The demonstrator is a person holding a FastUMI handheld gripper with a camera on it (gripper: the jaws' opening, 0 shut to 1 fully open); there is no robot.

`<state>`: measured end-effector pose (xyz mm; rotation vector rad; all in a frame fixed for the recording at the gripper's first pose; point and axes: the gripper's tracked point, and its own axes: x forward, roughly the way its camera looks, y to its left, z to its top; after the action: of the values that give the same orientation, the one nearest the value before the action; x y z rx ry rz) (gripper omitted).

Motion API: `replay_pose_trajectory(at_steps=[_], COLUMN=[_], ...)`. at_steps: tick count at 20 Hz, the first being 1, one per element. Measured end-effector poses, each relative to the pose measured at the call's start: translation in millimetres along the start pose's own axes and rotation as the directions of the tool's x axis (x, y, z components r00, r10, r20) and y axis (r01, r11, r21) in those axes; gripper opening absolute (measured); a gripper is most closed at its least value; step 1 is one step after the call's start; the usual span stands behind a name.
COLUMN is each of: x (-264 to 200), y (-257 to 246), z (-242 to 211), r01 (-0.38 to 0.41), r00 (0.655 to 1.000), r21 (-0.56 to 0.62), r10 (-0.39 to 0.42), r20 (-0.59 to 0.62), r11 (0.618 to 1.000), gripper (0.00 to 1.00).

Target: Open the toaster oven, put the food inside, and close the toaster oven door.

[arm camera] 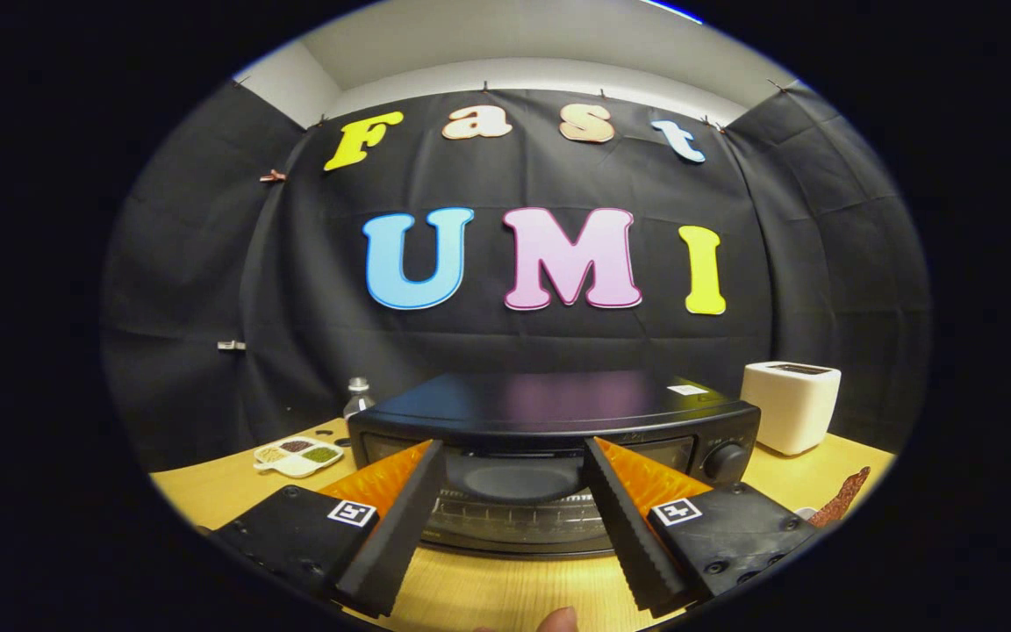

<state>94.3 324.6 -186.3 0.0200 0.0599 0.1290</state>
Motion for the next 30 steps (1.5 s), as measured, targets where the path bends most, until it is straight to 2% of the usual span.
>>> replay_pose_trajectory(at_steps=[4,7,9,20,26,30], x=[20.0,15.0,7.5,-81.8,-115.1,-127.1], y=[-2.3,3.5,2.6,8.2,8.1,7.1], z=[-3.8,-3.7,-5.8,-43.8,-79.6,-102.7], r01=[0.017,0.015,0.022,0.005,0.013,-0.001], r00=[0.999,1.000,0.999,0.998,0.988,0.970], r21=[-0.018,-0.067,-0.048,-0.080,-0.115,-0.089], r10=[-0.018,-0.017,-0.024,-0.010,-0.031,-0.020], r20=[-0.040,-0.026,-0.039,-0.061,-0.149,-0.243], r11=[1.000,0.998,0.999,0.997,0.993,0.996], gripper=[0.96,0.99,0.99,0.98,0.98,0.98])
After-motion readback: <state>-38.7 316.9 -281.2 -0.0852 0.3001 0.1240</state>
